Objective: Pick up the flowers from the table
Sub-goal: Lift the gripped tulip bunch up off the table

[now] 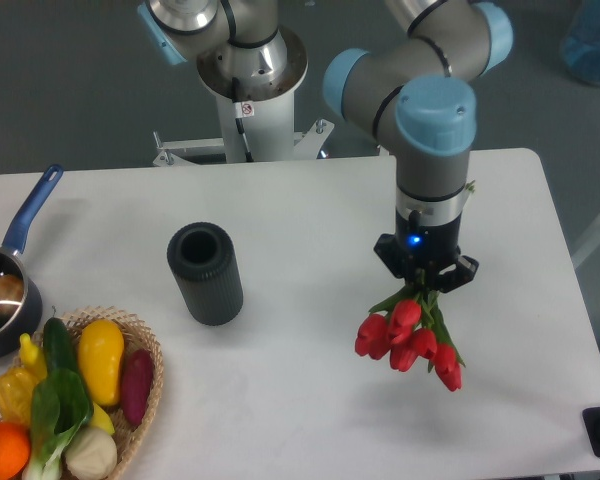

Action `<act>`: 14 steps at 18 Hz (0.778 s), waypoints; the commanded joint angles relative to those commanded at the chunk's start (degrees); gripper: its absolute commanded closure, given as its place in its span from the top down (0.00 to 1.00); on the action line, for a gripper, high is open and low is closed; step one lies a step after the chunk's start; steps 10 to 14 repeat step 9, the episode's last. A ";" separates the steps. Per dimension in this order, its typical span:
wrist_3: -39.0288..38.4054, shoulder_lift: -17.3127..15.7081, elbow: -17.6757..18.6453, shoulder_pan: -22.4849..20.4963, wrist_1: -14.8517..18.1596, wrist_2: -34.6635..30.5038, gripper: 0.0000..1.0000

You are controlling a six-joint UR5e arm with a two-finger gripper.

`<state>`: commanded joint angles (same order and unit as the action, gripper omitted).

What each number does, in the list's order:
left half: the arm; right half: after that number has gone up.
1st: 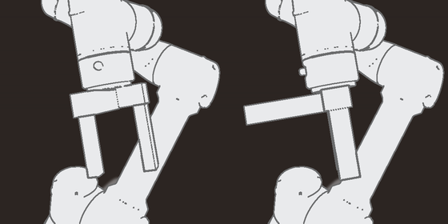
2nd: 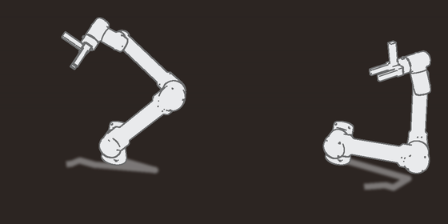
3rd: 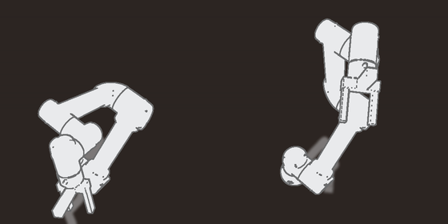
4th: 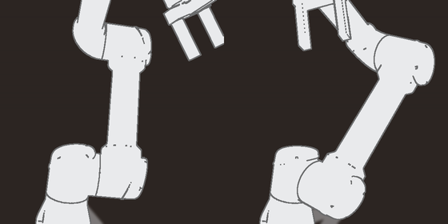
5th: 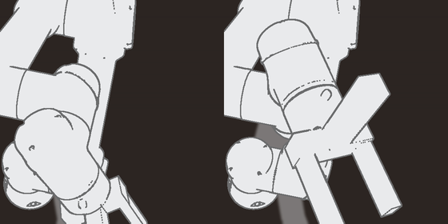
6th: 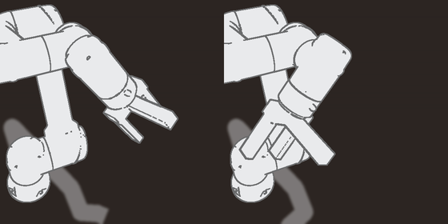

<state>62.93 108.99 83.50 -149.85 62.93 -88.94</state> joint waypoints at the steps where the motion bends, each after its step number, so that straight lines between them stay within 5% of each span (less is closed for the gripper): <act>1: 0.00 -0.26 0.00 -0.18 0.52 -0.27 0.00; 8: 3.16 -2.46 -3.08 -2.02 9.14 -0.09 0.00; 14: 3.34 -2.46 -3.08 -2.02 9.49 -0.18 0.00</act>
